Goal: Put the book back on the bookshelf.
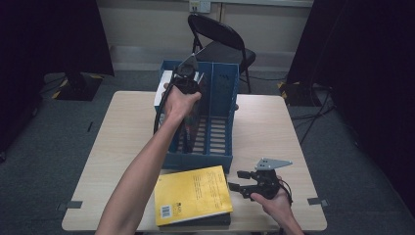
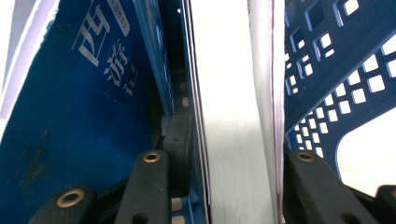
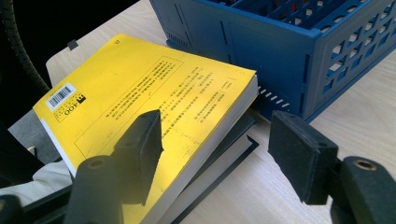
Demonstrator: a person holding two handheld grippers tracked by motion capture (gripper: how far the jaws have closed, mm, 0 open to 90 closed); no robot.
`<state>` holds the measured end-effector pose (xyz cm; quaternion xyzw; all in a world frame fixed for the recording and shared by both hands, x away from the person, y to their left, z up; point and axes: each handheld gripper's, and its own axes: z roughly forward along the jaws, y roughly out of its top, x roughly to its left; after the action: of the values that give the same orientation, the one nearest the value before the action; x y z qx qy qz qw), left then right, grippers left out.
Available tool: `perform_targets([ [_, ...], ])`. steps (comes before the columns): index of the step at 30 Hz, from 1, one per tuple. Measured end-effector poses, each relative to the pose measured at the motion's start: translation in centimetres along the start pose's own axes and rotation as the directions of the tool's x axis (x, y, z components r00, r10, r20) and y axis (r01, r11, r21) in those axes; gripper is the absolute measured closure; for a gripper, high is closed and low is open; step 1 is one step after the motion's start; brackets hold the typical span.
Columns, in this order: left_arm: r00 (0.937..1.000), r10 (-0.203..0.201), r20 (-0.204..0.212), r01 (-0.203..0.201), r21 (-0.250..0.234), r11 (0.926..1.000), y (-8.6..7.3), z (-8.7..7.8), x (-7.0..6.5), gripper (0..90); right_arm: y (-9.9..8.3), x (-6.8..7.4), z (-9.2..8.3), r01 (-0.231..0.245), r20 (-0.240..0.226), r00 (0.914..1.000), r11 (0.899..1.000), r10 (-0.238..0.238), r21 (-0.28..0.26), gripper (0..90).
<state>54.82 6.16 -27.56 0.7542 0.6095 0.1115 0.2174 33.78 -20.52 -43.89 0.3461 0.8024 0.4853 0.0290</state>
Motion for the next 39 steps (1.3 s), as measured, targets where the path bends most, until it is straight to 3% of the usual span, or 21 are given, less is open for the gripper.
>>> perform_targets([
  [9, 0.9982, 0.031, 0.052, -0.029, -0.038, 0.9988, -1.1, 0.0, 0.3, 53.2, 0.0, 0.0, 0.0, 0.001, 0.001, 1.0, 1.0, -0.001, 0.002, 34.3],
  [12, 0.9967, 0.026, 0.076, -0.022, -0.05, 0.9985, -1.7, 0.0, 0.7, 51.5, 0.0, 0.0, 0.0, 0.001, 0.001, 1.0, 1.0, -0.001, 0.002, 34.3],
  [17, 0.9967, 0.043, 0.068, -0.037, -0.082, 0.996, -2.5, -0.1, 1.6, 49.3, 0.0, 0.0, 0.0, 0.0, 0.003, 1.0, 1.0, 0.0, 0.003, 34.3],
  [19, 0.9941, 0.044, 0.099, -0.033, -0.105, 0.9939, -2.7, -0.3, 1.8, 47.9, 0.0, 0.1, 0.1, -0.001, 0.002, 1.0, 1.0, 0.001, 0.003, 34.3],
  [23, 0.9905, 0.084, 0.109, -0.071, -0.122, 0.99, -3.4, -0.5, 1.5, 46.0, 0.0, 0.1, 0.2, 0.001, 0.002, 1.0, 1.0, -0.001, 0.004, 34.2],
  [27, 0.9876, 0.077, 0.137, -0.057, -0.142, 0.9883, -3.9, -0.7, 1.9, 47.1, 0.0, 0.1, 0.2, 0.0, 0.002, 1.0, 1.0, 0.0, 0.003, 34.2],
  [31, 0.9851, 0.107, 0.135, -0.082, -0.179, 0.9805, -4.7, -0.7, 1.8, 47.4, 0.0, 0.1, 0.1, -0.001, 0.002, 1.0, 1.0, 0.001, 0.003, 34.1],
  [34, 0.9801, 0.116, 0.161, -0.08, -0.213, 0.9739, -5.4, -0.9, 2.1, 47.4, 0.0, 0.1, 0.1, -0.002, 0.003, 1.0, 1.0, 0.002, 0.001, 34.1],
  [36, 0.9775, 0.142, 0.156, -0.104, -0.233, 0.967, -5.9, -1.1, 2.1, 47.3, 0.0, 0.1, 0.1, -0.002, 0.003, 1.0, 1.0, 0.002, -0.001, 34.1],
  [38, 0.9731, 0.148, 0.177, -0.1, -0.255, 0.9618, -6.7, -1.4, 2.1, 46.3, 0.0, 0.1, 0.0, -0.002, 0.003, 1.0, 1.0, 0.002, -0.001, 34.1],
  [39, 0.9737, 0.162, 0.161, -0.114, -0.268, 0.9566, -7.0, -1.5, 2.0, 46.8, 0.0, 0.1, 0.0, -0.003, 0.004, 1.0, 1.0, 0.003, -0.002, 34.1],
])
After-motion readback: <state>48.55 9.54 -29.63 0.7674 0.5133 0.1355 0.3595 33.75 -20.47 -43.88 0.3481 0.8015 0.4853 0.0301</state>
